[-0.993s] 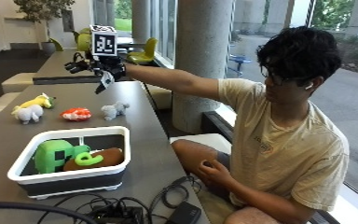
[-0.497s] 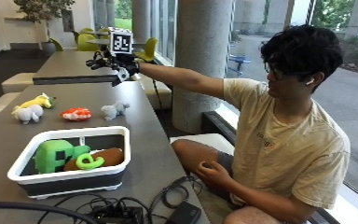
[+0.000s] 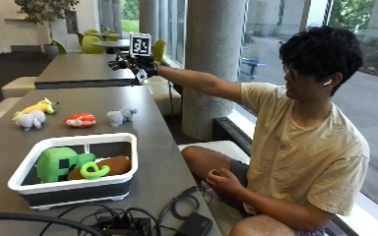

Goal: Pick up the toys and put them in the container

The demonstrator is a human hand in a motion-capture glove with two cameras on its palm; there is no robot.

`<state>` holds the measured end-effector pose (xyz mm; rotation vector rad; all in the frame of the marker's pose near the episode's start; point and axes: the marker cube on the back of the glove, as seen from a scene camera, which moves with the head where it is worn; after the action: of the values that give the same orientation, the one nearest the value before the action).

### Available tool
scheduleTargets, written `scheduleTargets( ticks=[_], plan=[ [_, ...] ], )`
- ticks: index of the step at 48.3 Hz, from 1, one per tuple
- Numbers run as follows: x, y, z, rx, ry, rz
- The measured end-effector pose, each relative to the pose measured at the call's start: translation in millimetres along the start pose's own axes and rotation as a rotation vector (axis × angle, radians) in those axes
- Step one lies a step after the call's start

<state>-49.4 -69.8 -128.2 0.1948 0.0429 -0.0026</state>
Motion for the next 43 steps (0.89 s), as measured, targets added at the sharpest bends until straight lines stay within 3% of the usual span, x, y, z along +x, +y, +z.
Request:
scheduleTargets(
  ticks=[3, 11, 17, 22, 26, 43],
  plan=[
    [5, 5, 7, -0.001, -0.084, 0.0],
    [42, 13, 20, -0.001, -0.027, -0.05],
    [59, 25, 44, -0.027, 0.008, 0.001],
    [21, 29, 61, -0.045, -0.103, -0.013],
    [-13, 28, 68, -0.058, -0.04, -0.098],
    [6, 45, 105, -0.093, -0.043, -0.082]
  ],
)
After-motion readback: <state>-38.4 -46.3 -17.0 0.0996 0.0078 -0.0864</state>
